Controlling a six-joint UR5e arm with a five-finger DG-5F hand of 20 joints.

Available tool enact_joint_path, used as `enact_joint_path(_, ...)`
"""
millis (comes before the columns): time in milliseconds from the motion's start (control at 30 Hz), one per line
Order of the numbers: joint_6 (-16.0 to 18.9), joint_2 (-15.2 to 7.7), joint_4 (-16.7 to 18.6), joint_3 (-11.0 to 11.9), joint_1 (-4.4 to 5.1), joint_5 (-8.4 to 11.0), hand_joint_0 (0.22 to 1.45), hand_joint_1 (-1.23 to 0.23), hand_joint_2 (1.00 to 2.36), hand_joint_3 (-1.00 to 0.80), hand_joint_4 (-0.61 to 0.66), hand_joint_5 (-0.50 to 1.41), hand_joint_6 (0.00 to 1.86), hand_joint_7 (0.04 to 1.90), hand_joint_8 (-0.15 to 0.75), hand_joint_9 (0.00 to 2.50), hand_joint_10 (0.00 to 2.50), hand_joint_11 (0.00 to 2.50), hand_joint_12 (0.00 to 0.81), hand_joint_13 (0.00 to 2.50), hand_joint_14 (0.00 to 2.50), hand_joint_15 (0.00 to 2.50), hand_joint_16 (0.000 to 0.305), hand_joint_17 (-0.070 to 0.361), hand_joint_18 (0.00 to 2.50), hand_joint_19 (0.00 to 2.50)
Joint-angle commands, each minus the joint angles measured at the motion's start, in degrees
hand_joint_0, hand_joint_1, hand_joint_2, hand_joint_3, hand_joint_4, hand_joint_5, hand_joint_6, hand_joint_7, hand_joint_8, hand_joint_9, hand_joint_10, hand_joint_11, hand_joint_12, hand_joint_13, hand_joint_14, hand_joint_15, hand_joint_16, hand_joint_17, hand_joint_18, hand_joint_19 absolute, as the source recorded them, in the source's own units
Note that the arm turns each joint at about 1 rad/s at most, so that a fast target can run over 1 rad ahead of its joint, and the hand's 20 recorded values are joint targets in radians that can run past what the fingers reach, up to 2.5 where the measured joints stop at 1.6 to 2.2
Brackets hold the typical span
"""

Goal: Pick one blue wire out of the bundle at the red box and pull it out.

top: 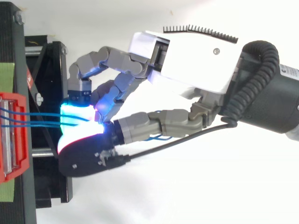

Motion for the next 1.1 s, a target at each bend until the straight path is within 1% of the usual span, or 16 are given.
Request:
enact_joint_path(0,0.0,0.0,0.0,0.1,0.0,-0.01,0.58,-0.5,1.01,-0.43,0.25,-0.13,0.84,1.2,0.394,1.12,0.02,0.8,0.452,0.81,0.01,0.46,0.059,0.133,0.78,0.62)
enact_joint_path(67,0.0,0.0,0.0,0.1,0.0,-0.01,0.59,-0.53,1.01,-0.37,0.26,-0.12,0.85,1.19,0.408,1.14,0.02,0.83,0.457,0.83,0.01,0.46,0.059,0.132,0.79,0.62)
enact_joint_path(100,0.0,-0.1,0.0,0.0,0.0,-0.01,0.58,-0.57,1.01,-0.33,0.26,-0.12,0.85,1.21,0.41,1.15,0.02,0.83,0.458,0.84,0.01,0.46,0.059,0.133,0.8,0.61)
enact_joint_path(233,-0.1,0.0,0.0,0.1,0.0,-0.01,0.57,-0.64,1.02,-0.24,0.3,-0.12,0.88,1.25,0.417,1.17,0.02,0.84,0.456,0.85,0.01,0.46,0.059,0.133,0.82,0.59)
enact_joint_path(467,-0.4,0.0,0.0,0.0,0.0,-0.01,0.58,-0.75,1.02,-0.18,0.31,-0.12,0.89,1.26,0.435,1.17,0.02,0.86,0.468,0.87,0.01,0.46,0.061,0.138,0.86,0.58)
enact_joint_path(600,-0.4,0.0,0.0,0.0,0.0,-0.01,0.59,-0.81,1.02,-0.16,0.28,-0.13,0.9,1.24,0.417,1.13,0.02,0.86,0.462,0.86,0.02,0.47,0.059,0.134,0.84,0.57)
enact_joint_path(667,-0.4,-0.1,0.0,0.0,0.0,-0.01,0.6,-0.84,1.02,-0.17,0.26,-0.14,0.9,1.25,0.395,1.06,0.02,0.87,0.454,0.83,0.02,0.46,0.059,0.132,0.81,0.56)
enact_joint_path(733,-0.4,0.0,0.0,0.1,0.0,-0.01,0.63,-0.89,1.02,-0.23,0.22,-0.17,0.91,1.19,0.369,0.97,0.02,0.86,0.449,0.76,0.01,0.45,0.059,0.132,0.77,0.54)
enact_joint_path(767,-0.4,0.0,0.0,0.1,0.0,-0.01,0.63,-0.91,1.02,-0.25,0.22,-0.17,0.92,1.17,0.364,0.94,0.02,0.87,0.445,0.73,0.02,0.44,0.059,0.133,0.77,0.53)
enact_joint_path(800,-0.4,-0.1,0.0,0.1,0.0,-0.01,0.65,-0.94,1.01,-0.3,0.25,-0.19,0.92,1.14,0.362,0.88,0.02,0.87,0.445,0.71,0.01,0.42,0.06,0.134,0.76,0.5)
enact_joint_path(833,-0.5,0.0,0.0,0.1,0.0,-0.01,0.68,-0.95,1.01,-0.36,0.26,-0.19,0.92,1.14,0.356,0.85,0.02,0.85,0.448,0.7,0.01,0.42,0.06,0.135,0.75,0.48)
enact_joint_path(867,-0.5,0.0,0.0,0.1,0.0,-0.01,0.69,-0.95,1.01,-0.4,0.25,-0.2,0.92,1.12,0.352,0.83,0.02,0.85,0.448,0.69,0.01,0.42,0.06,0.135,0.74,0.48)
enact_joint_path(900,-0.6,0.0,0.0,0.1,0.0,-0.01,0.69,-0.95,1.0,-0.5,0.26,-0.2,0.92,1.1,0.35,0.8,0.02,0.83,0.446,0.67,0.01,0.41,0.06,0.136,0.74,0.47)
enact_joint_path(967,-0.7,0.0,0.0,0.0,0.0,-0.01,0.67,-0.93,1.0,-0.5,0.26,-0.2,0.91,1.08,0.349,0.78,0.02,0.82,0.448,0.67,0.01,0.4,0.06,0.136,0.73,0.47)
enact_joint_path(1033,-0.8,0.0,0.0,0.0,0.0,-0.01,0.59,-0.86,1.0,-0.5,0.26,-0.2,0.9,1.06,0.352,0.79,0.02,0.81,0.449,0.67,0.01,0.41,0.061,0.136,0.72,0.5)
enact_joint_path(1067,-0.8,0.0,0.0,0.0,0.0,-0.01,0.58,-0.84,1.0,-0.5,0.26,-0.2,0.9,1.06,0.361,0.81,0.02,0.81,0.45,0.67,0.02,0.41,0.061,0.137,0.72,0.51)
